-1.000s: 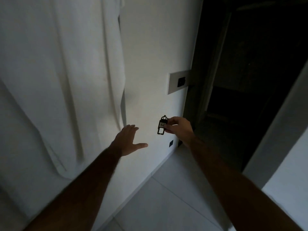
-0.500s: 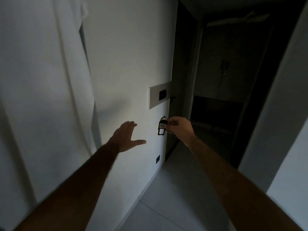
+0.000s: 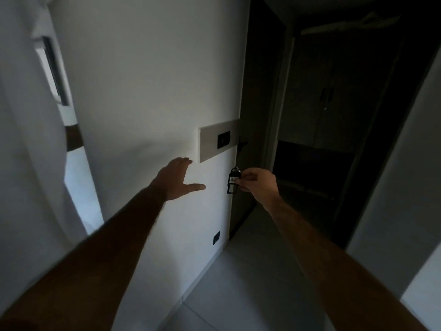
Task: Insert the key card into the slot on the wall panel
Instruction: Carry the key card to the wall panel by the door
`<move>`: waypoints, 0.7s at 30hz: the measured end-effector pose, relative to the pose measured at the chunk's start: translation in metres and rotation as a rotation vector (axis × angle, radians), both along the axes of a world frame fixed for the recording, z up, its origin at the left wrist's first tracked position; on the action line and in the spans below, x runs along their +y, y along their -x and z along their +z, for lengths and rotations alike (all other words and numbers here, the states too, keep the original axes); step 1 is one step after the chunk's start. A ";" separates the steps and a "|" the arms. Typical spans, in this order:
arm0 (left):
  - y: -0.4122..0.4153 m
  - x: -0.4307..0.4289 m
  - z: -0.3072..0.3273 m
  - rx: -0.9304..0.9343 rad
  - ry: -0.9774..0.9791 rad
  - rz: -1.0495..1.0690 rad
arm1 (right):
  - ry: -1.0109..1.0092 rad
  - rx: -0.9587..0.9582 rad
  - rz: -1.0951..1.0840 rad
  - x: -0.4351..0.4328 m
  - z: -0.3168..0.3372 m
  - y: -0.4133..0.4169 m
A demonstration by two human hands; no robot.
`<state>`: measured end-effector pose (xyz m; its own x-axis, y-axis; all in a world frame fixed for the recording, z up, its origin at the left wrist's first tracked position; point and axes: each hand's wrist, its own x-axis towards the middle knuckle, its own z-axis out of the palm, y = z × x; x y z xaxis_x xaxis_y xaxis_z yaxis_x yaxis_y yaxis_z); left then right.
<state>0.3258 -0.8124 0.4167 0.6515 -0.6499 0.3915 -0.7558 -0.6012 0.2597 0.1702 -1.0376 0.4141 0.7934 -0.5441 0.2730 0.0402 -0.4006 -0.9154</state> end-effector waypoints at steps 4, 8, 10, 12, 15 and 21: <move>-0.007 -0.049 0.001 0.005 0.046 0.042 | 0.007 -0.015 0.015 -0.053 -0.001 -0.014; -0.013 -0.086 -0.004 0.030 0.065 0.071 | 0.002 -0.006 0.049 -0.097 -0.005 -0.028; -0.017 -0.100 -0.008 0.034 0.057 0.089 | -0.003 -0.006 0.060 -0.115 -0.008 -0.037; -0.025 -0.112 -0.011 0.040 0.050 0.099 | 0.003 -0.005 0.070 -0.133 -0.010 -0.049; -0.040 -0.127 -0.010 0.036 0.034 0.104 | -0.005 -0.013 0.073 -0.155 -0.011 -0.073; -0.089 -0.171 0.003 0.010 0.031 0.098 | -0.033 -0.077 0.064 -0.193 0.000 -0.135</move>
<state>0.4147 -0.9832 0.4194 0.7154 -0.5701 0.4041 -0.6908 -0.6639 0.2864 0.3048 -1.2304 0.4138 0.8045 -0.5022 0.3171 0.1353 -0.3650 -0.9211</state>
